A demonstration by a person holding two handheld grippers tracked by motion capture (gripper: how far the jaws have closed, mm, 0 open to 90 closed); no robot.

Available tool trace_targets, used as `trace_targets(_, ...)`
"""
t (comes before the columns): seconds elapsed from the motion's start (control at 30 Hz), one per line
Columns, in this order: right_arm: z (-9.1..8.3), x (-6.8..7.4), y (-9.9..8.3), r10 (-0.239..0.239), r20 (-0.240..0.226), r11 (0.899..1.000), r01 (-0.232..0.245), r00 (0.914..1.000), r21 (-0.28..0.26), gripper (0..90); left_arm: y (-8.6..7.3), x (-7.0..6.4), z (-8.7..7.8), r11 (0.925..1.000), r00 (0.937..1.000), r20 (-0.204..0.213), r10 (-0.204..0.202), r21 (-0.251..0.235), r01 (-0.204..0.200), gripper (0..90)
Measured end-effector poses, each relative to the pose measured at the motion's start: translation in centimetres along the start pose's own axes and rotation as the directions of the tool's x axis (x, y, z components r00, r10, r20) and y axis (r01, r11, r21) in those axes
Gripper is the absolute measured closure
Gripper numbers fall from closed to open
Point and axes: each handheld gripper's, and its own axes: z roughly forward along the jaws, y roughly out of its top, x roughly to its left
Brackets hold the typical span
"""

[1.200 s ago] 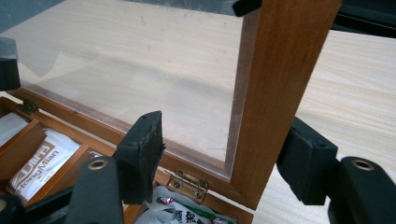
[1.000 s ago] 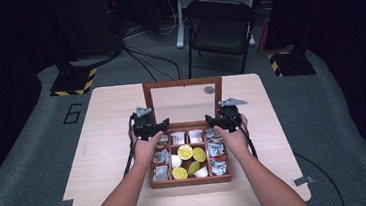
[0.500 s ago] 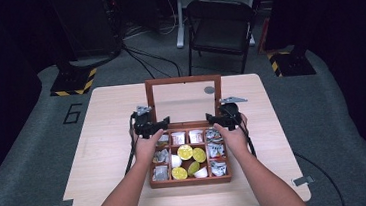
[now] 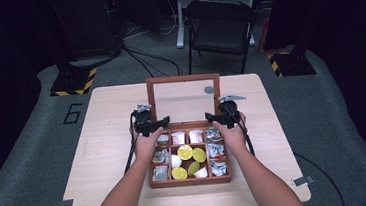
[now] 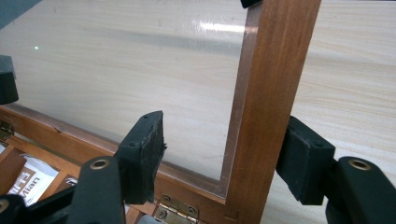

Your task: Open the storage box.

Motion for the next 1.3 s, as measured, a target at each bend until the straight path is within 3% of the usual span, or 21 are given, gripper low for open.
trace_targets(0.57, 0.5, -0.6, 0.0, 0.026, -0.021, 1.0, -0.026, 0.9995, 0.01, 36.0, 0.0, 0.5, 0.5, 0.9998, 0.9995, 0.025, -0.018, 0.011, 0.018, 26.5)
trace_targets(0.87, 0.8, -1.1, 0.0, 0.042, -0.057, 0.999, -0.041, 0.9975, 0.022, 36.6, 0.0, 0.8, 0.8, 0.9995, 0.9989, 0.042, -0.023, 0.023, 0.022, 26.5)
trace_targets(1.13, 1.1, -1.4, 0.3, 0.052, -0.063, 0.997, -0.049, 0.9966, 0.057, 36.3, 0.1, 1.3, 1.0, 0.9982, 0.9966, 0.067, -0.048, 0.039, 0.046, 27.5)
trace_targets(1.3, 1.4, -1.6, 0.3, 0.084, -0.073, 0.994, -0.079, 0.9938, 0.07, 36.1, 0.0, 1.6, 1.2, 0.9962, 0.9941, 0.078, -0.075, 0.05, 0.071, 28.4)
